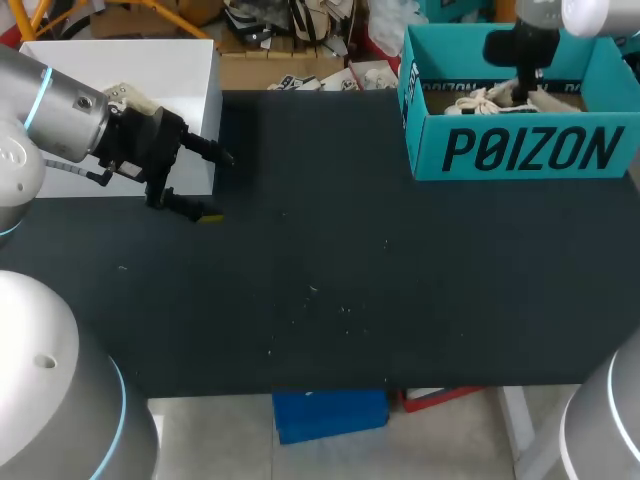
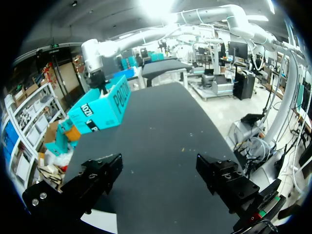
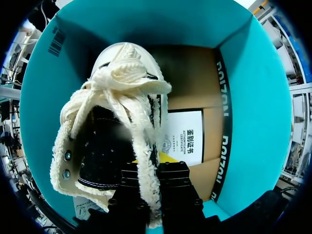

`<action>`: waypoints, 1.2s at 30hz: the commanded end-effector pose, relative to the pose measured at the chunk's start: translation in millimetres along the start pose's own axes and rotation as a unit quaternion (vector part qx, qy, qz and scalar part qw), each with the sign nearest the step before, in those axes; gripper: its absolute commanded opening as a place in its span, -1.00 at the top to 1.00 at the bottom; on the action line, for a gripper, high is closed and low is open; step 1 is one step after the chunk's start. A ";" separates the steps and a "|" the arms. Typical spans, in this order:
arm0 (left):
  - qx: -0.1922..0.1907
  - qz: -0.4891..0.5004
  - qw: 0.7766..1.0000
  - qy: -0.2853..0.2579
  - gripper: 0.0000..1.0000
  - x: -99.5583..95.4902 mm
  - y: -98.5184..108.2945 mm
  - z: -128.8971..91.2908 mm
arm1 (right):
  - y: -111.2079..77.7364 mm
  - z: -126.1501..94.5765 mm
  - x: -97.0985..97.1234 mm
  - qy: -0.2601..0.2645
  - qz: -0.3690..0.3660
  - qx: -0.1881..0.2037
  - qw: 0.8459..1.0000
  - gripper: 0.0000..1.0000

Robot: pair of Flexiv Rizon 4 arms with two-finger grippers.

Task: Take the shoe out of the shoebox, open the shoe tongue, remove and reinsert the insole, then place the shoe into the shoebox

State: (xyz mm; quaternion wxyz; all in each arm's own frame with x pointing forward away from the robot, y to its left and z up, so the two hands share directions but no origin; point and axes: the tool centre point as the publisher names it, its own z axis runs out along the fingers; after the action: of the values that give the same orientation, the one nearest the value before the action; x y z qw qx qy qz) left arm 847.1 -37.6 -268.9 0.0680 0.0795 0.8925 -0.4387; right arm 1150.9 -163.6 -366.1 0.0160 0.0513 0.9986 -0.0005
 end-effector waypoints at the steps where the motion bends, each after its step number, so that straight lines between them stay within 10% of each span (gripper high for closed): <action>1: -0.001 0.001 1.000 -0.001 -1.00 0.9 0.4 0.9 | 1.4 6.6 -4.7 0.008 -0.001 -0.002 1.000 1.00; 10: -0.001 0.001 1.000 -0.001 -1.00 0.9 0.4 0.9 | 2.5 11.6 -5.1 0.014 -0.007 -0.004 1.000 0.98; 17: -0.001 0.001 1.000 -0.001 -1.00 0.9 0.4 0.9 | 1.1 10.5 -0.5 0.020 -0.006 -0.002 1.000 0.31; 36: -0.001 0.001 1.000 -0.001 -1.00 0.9 0.4 0.9 | -19.0 -77.5 3.2 -0.040 0.007 0.050 0.998 0.52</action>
State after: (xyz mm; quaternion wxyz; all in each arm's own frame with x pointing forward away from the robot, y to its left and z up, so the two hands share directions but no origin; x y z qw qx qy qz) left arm 847.0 -37.7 -268.9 0.0680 0.0795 0.8925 -0.4387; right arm 1165.4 -185.2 -319.2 0.0347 0.0575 0.9967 -0.0463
